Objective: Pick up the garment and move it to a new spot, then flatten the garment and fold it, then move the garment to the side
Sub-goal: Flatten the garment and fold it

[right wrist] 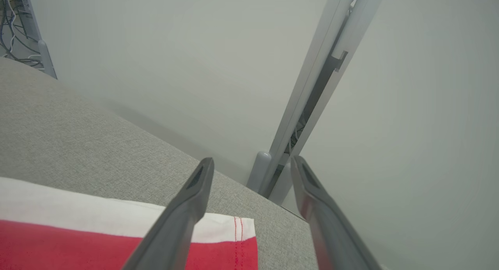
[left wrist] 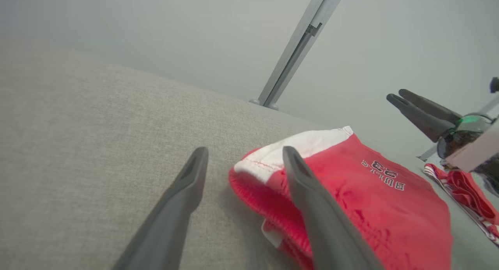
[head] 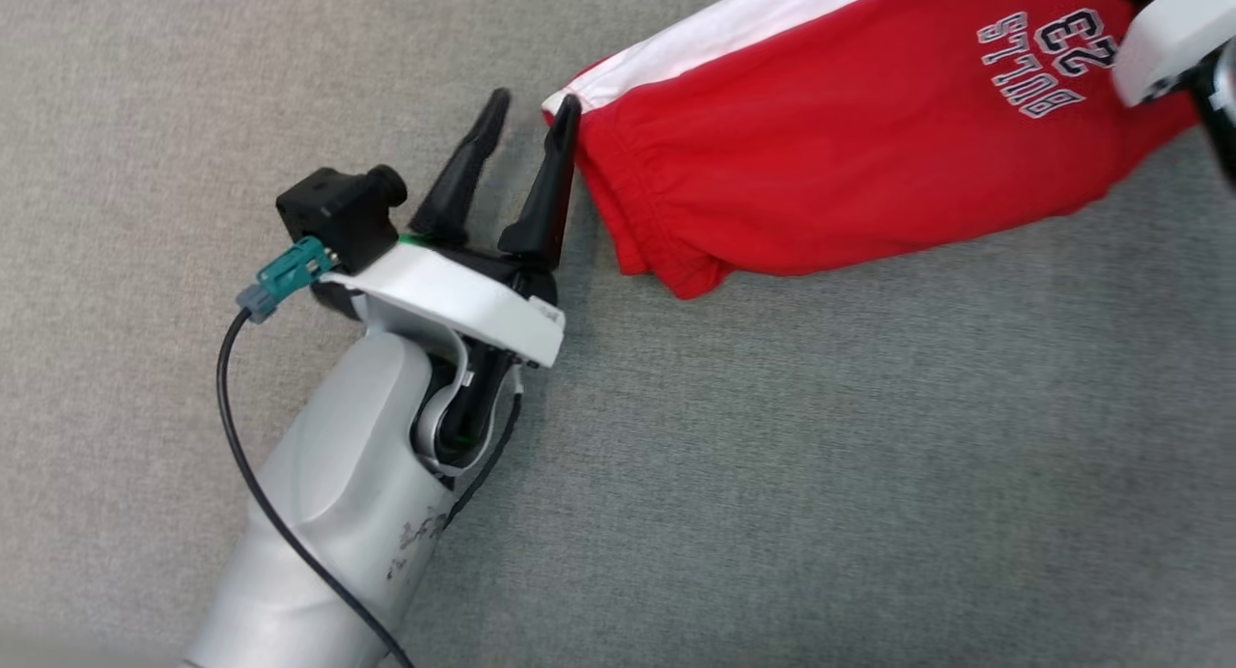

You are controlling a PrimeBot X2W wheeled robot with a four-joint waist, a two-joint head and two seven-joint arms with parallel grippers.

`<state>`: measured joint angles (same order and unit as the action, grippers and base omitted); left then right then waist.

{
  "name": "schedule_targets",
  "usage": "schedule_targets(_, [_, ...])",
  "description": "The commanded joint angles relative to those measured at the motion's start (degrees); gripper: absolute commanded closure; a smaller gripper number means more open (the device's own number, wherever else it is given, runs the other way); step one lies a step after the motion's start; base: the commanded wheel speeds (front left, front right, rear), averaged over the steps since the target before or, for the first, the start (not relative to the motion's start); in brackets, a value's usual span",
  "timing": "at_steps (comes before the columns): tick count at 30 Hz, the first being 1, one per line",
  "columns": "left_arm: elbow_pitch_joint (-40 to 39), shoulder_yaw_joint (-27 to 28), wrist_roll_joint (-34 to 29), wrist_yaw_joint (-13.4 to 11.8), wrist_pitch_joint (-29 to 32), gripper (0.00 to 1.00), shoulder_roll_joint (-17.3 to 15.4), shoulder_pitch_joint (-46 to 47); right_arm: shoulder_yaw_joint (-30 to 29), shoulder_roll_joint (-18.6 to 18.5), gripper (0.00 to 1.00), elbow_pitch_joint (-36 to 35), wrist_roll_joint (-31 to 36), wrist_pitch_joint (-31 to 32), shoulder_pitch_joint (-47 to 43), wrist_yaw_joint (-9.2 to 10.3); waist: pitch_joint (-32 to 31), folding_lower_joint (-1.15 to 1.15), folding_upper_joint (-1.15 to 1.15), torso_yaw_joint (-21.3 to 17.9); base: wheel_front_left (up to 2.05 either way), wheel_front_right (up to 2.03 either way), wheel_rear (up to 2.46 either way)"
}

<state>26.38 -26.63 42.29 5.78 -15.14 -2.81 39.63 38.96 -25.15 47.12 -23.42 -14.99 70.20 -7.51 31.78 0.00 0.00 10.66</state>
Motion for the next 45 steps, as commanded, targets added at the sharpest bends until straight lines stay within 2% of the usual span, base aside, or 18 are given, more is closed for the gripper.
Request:
schedule_targets(1, [0.3,1.1,-0.8,-0.9,0.0,0.00,-0.2,-1.5,-1.1,0.3,0.00,-1.8,0.9,-0.3,-2.3,0.02,-1.9,0.00,0.00,-1.9,0.00,0.00,0.00])
schedule_targets(8, [-5.1,8.8,-9.9,-5.2,0.0,0.00,-1.3,-8.8,-11.4,4.8,0.00,-12.6,5.7,-0.3,-15.3,0.02,-7.5,0.00,0.00,-5.8,0.00,0.00,0.00])
schedule_targets(14, [-9.8,14.8,-16.6,-6.8,0.0,0.00,-1.1,-16.0,-17.6,9.3,0.00,-19.5,9.1,-0.3,-26.0,0.02,-12.7,0.00,0.00,-8.5,0.00,0.00,0.00])
schedule_targets(20, [-12.6,19.6,-21.7,-6.5,0.0,0.00,-0.5,-23.1,-22.3,13.8,0.00,-24.2,11.3,-0.3,-36.8,0.01,-18.2,0.00,0.00,-10.8,0.00,0.00,0.00])
schedule_targets(25, [-15.2,21.7,-24.7,-5.4,0.0,0.00,-0.3,-27.5,-25.2,15.9,0.00,-26.5,11.5,-0.3,-44.3,0.02,-21.7,0.00,0.00,-12.0,0.00,0.00,0.00])
schedule_targets(29, [-19.0,22.9,-25.7,-6.4,0.0,0.00,-0.2,-33.5,-27.8,17.4,0.00,-28.5,9.4,-0.3,-51.7,0.01,-25.0,0.00,0.00,-13.5,0.00,0.00,0.00])
schedule_targets(34, [-21.7,22.3,-27.6,-7.4,0.0,0.00,-0.2,-36.7,-29.2,17.7,0.00,-27.8,6.6,-0.3,-53.9,0.01,-25.6,0.00,0.00,-13.8,0.00,0.00,0.00])
schedule_targets(37, [-22.9,20.8,-28.0,-7.7,0.0,0.00,-0.2,-37.5,-29.8,18.1,0.00,-25.2,1.8,-0.3,-52.5,0.01,-25.2,0.00,0.00,-13.1,0.00,0.00,0.00])
schedule_targets(42, [-24.9,17.9,-28.8,-8.1,0.0,0.00,-0.2,-36.8,-28.2,15.5,0.00,-15.6,-8.0,-0.3,-45.7,0.01,-23.2,0.00,0.00,-10.4,0.00,0.00,0.00])
schedule_targets(45, [-26.0,15.8,-28.8,-8.4,0.0,0.00,-0.2,-35.5,-25.8,12.8,0.00,-8.9,-11.7,0.7,-39.9,0.00,-21.2,0.00,0.00,-8.3,0.00,0.00,0.00])
